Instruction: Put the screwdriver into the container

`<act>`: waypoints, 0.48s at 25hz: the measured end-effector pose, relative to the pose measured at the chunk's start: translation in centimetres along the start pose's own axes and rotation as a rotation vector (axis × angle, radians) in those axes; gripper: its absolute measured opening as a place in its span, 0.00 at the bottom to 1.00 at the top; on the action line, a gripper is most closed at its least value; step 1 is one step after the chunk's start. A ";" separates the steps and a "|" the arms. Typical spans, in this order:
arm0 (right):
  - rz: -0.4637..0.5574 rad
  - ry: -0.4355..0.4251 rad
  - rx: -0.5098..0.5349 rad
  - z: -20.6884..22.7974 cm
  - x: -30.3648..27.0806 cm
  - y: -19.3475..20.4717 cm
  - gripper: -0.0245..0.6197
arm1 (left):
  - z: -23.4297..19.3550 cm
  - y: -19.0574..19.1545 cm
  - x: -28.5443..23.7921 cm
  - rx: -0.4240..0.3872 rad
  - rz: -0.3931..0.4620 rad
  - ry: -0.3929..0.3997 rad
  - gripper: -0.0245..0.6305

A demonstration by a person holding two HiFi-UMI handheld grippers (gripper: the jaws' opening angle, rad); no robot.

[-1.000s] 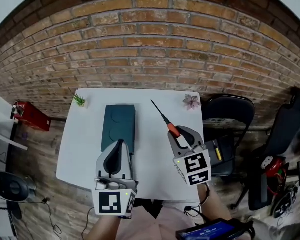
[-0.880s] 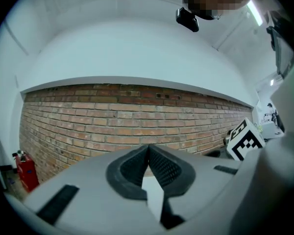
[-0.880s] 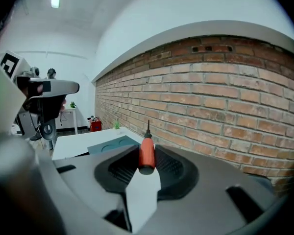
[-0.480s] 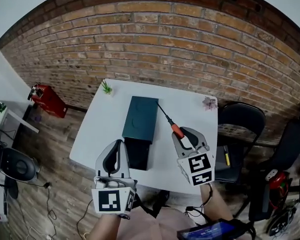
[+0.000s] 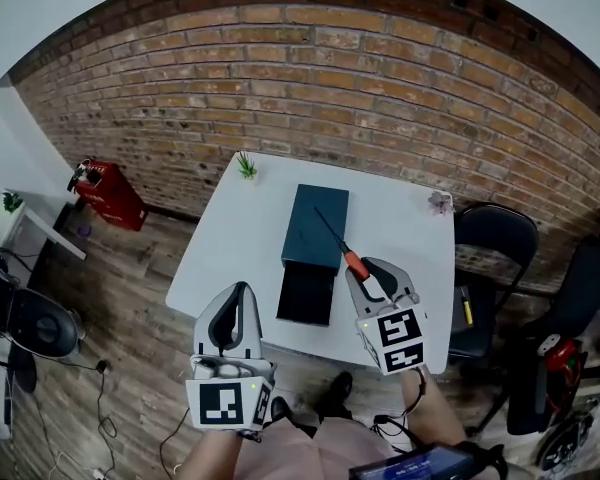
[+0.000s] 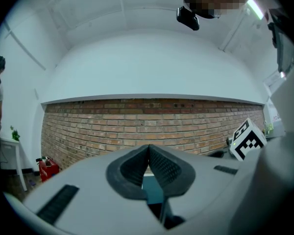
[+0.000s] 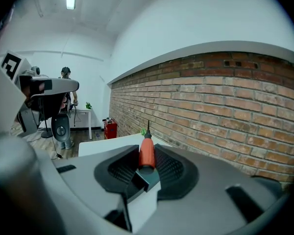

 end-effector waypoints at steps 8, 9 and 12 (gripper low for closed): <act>-0.052 0.031 -0.022 -5.1 1.2 1.6 0.20 | -3.2 0.1 3.7 0.010 0.001 0.039 0.06; -0.059 0.036 -0.027 -5.6 1.3 1.9 0.20 | -3.4 0.3 4.0 0.010 -0.002 0.046 0.06; -0.080 0.043 -0.038 -6.8 1.6 3.0 0.20 | -4.0 0.7 4.9 0.010 -0.011 0.061 0.06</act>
Point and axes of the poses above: the fingertips, and each gripper's own axes: x backward along the fingers, z to its right, y out of its underside, the point moved 7 cm from there along x, backward along the fingers, and after that the axes turned 1 degree about -z, right-handed, at the moved point
